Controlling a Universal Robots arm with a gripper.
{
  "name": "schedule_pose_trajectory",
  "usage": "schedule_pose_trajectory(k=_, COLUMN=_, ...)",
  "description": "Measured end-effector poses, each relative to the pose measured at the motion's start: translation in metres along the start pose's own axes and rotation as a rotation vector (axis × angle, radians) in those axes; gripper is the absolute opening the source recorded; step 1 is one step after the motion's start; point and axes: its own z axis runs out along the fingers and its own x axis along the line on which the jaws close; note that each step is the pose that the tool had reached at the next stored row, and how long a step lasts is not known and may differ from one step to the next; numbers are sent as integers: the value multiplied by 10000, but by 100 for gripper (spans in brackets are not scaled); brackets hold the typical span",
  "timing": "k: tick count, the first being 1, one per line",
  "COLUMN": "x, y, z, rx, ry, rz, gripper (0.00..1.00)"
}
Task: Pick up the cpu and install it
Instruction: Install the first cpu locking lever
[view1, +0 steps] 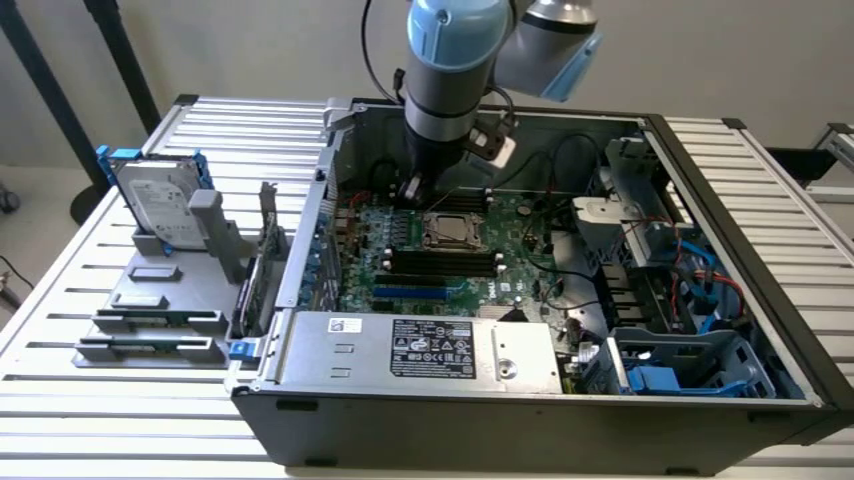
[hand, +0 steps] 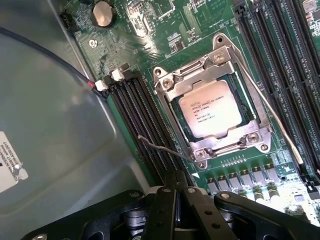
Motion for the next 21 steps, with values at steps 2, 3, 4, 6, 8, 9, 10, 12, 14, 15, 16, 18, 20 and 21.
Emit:
schedule_pose_trajectory(k=2, x=-4, y=2, z=11, rx=-57, ry=17, rz=100, gripper=11)
schedule_pose_trajectory(k=3, x=-6, y=3, z=17, rx=-82, ry=24, rz=137, gripper=11)
schedule_pose_trajectory(k=4, x=-8, y=4, z=23, rx=-103, ry=27, rz=162, gripper=11)
schedule_pose_trajectory(k=6, x=-13, y=6, z=36, rx=-142, ry=16, rz=185, gripper=11)
schedule_pose_trajectory(k=8, x=-17, y=7, z=48, rx=-176, ry=-21, rz=189, gripper=11)
schedule_pose_trajectory(k=9, x=-18, y=8, z=51, rx=-192, ry=-42, rz=188, gripper=11)
schedule_pose_trajectory(k=10, x=-18, y=8, z=55, rx=-209, ry=-64, rz=190, gripper=11)
schedule_pose_trajectory(k=12, x=-20, y=9, z=64, rx=-241, ry=-101, rz=190, gripper=11)
schedule_pose_trajectory(k=14, x=-21, y=9, z=72, rx=-270, ry=-135, rz=192, gripper=11)
schedule_pose_trajectory(k=15, x=-19, y=8, z=78, rx=-280, ry=-145, rz=191, gripper=11)
schedule_pose_trajectory(k=16, x=-15, y=6, z=83, rx=-289, ry=-159, rz=190, gripper=11)
schedule_pose_trajectory(k=18, x=-4, y=1, z=94, rx=-304, ry=-183, rz=190, gripper=11)
schedule_pose_trajectory(k=20, x=5, y=-4, z=103, rx=-321, ry=-214, rz=191, gripper=11)
schedule_pose_trajectory(k=21, x=9, y=-6, z=108, rx=-329, ry=-229, rz=191, gripper=11)
